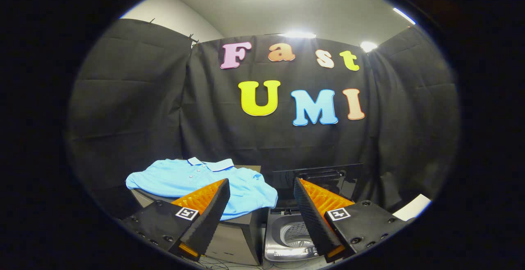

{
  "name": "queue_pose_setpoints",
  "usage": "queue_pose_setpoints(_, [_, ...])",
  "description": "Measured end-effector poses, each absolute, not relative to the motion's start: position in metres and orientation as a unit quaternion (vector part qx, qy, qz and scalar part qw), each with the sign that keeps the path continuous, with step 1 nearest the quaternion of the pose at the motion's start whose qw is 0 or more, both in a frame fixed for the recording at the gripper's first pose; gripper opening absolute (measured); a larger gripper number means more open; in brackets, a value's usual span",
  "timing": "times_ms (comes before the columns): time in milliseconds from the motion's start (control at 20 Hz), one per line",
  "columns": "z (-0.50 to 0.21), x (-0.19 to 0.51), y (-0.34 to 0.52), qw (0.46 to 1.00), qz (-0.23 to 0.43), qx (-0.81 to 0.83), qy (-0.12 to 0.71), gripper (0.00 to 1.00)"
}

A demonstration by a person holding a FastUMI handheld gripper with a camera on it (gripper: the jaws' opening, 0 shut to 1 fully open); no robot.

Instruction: Put the clothes into the washing machine and then close the washing machine lid.

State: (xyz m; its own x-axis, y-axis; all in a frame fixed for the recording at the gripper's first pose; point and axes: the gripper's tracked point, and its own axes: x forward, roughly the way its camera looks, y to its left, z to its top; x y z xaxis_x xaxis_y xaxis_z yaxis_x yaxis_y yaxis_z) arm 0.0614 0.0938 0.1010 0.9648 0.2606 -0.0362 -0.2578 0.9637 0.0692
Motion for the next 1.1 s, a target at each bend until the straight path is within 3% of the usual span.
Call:
queue_pose_setpoints(550, [0.095, 0.103, 0.204, 0.961, 0.260, -0.002, 0.094, 0.98])
queue_pose_setpoints(1100, [0.076, 0.150, 0.276, 0.935, 0.316, -0.039, 0.158, 0.98])
